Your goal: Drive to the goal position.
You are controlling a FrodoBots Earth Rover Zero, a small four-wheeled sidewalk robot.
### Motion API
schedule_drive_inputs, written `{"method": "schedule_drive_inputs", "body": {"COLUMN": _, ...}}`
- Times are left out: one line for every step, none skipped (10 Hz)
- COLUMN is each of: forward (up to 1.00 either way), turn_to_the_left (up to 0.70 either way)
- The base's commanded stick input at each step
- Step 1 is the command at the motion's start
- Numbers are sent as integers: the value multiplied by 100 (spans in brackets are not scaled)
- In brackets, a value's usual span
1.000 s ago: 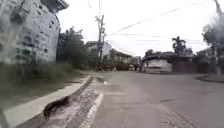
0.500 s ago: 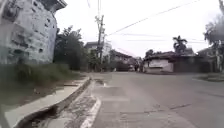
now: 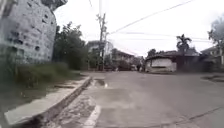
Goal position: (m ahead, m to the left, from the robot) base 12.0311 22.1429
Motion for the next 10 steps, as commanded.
{"method": "schedule_drive_inputs", "body": {"forward": 70, "turn_to_the_left": -16}}
{"method": "schedule_drive_inputs", "body": {"forward": 70, "turn_to_the_left": -32}}
{"method": "schedule_drive_inputs", "body": {"forward": 70, "turn_to_the_left": -33}}
{"method": "schedule_drive_inputs", "body": {"forward": 70, "turn_to_the_left": -26}}
{"method": "schedule_drive_inputs", "body": {"forward": 70, "turn_to_the_left": -5}}
{"method": "schedule_drive_inputs", "body": {"forward": 70, "turn_to_the_left": -2}}
{"method": "schedule_drive_inputs", "body": {"forward": 70, "turn_to_the_left": 0}}
{"method": "schedule_drive_inputs", "body": {"forward": 70, "turn_to_the_left": 0}}
{"method": "schedule_drive_inputs", "body": {"forward": 70, "turn_to_the_left": 0}}
{"method": "schedule_drive_inputs", "body": {"forward": 70, "turn_to_the_left": 0}}
